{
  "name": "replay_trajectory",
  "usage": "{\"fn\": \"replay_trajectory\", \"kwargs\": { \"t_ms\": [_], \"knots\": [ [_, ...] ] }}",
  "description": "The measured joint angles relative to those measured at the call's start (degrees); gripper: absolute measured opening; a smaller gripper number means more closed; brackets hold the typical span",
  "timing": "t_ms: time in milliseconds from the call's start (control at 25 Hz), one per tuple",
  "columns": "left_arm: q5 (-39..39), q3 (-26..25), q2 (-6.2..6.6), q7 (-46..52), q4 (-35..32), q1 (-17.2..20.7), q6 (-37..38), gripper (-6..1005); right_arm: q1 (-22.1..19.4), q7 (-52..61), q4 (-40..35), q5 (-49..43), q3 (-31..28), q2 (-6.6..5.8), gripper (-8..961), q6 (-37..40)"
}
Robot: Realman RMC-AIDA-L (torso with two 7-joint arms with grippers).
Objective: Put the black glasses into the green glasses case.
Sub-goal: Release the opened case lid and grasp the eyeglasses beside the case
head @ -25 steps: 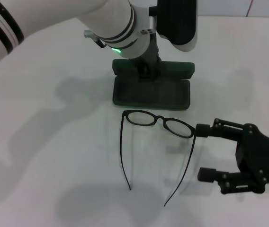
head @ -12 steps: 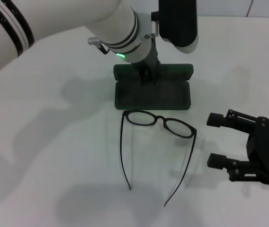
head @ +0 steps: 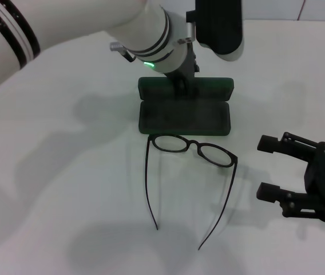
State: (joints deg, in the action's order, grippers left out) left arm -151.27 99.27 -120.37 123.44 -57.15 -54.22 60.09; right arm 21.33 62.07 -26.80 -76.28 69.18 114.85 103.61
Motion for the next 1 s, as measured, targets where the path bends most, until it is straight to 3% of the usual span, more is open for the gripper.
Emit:
{"fn": "replay_trajectory", "kwargs": {
  "t_ms": [120, 240, 400, 520, 600, 760, 920, 1000],
  "knots": [
    [0.0, -0.3, 0.13, 1.0, -3.5, 0.2, 0.8, 437, -0.5, 1.0, 0.0, -0.1, -1.3, -0.49, 855, -1.1],
    [0.1, -1.6, 0.29, 4.5, -12.2, 3.3, 1.7, 476, -0.1, 3.0, 0.0, -0.8, -2.6, -1.67, 855, -2.9],
    [8.4, -8.3, 0.26, 5.4, -30.4, 16.8, -0.6, 498, 3.8, 3.9, -0.5, -3.1, -2.8, -3.31, 811, -5.2],
    [26.4, -12.7, 0.57, -3.8, -37.0, 27.2, -4.0, 492, 6.0, 4.1, -0.6, -3.2, -2.8, -4.82, 778, -4.2],
    [39.4, -15.8, 0.61, -12.6, -37.6, 32.9, -3.6, 471, 7.1, 6.0, -1.2, -3.2, -2.8, -5.57, 756, -3.9],
    [56.3, -21.7, 0.66, -23.3, -35.4, 41.9, 1.8, 397, 9.4, 14.3, -5.6, -7.9, -2.5, -6.00, 712, -9.7],
    [62.0, -25.7, 0.70, -29.7, -29.8, 44.0, 9.0, 323, 13.4, 22.9, -9.0, -17.3, -2.6, -6.04, 610, -15.0],
    [66.8, -30.1, 0.79, -35.7, -21.0, 44.1, 17.9, 286, 18.8, 29.4, -10.1, -25.3, -2.8, -6.01, 550, -17.2]
  ]
}}
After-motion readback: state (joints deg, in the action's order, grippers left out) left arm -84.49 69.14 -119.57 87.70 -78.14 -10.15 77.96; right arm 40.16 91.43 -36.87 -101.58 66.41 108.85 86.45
